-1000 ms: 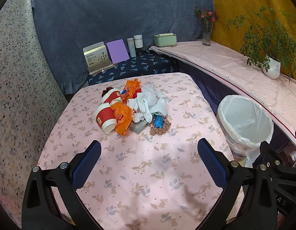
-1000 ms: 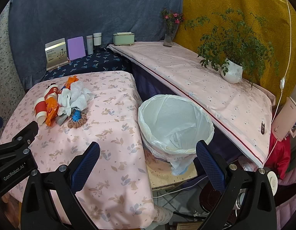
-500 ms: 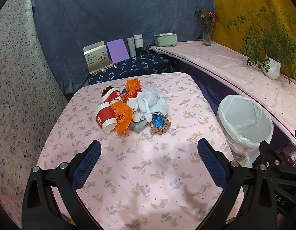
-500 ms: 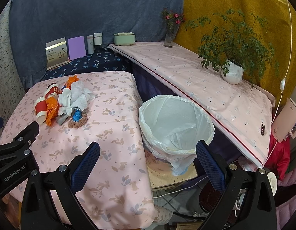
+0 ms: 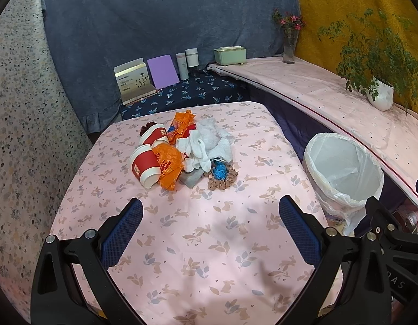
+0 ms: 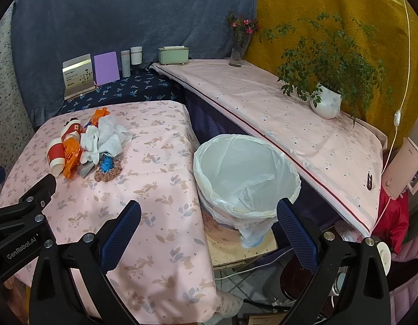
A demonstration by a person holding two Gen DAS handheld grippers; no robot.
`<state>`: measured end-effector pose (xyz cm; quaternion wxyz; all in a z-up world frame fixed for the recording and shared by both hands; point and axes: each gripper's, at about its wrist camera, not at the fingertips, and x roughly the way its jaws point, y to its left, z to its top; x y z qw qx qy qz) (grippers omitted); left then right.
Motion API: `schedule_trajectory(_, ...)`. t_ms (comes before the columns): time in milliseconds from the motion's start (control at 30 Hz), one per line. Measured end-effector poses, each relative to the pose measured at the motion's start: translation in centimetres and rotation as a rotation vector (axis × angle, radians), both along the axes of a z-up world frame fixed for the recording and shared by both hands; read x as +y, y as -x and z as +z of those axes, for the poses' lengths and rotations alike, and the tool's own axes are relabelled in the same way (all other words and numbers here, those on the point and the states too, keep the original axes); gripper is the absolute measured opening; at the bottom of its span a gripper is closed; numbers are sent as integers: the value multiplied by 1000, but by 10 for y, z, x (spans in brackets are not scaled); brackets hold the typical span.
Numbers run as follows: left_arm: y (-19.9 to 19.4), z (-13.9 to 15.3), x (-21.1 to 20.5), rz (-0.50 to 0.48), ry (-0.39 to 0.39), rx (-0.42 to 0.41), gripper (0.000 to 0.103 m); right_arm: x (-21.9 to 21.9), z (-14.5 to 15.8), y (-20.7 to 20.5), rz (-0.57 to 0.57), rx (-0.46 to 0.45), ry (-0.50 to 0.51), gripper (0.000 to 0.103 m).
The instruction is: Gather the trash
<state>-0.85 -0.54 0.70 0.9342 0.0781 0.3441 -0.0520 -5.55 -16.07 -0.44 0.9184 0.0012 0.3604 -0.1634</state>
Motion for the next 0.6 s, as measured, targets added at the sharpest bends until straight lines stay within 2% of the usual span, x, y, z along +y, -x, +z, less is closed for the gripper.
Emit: schedule_trajectory(600,-15,-7,20,-11,73,37,96,5,-3,-7,-25,0,3,96)
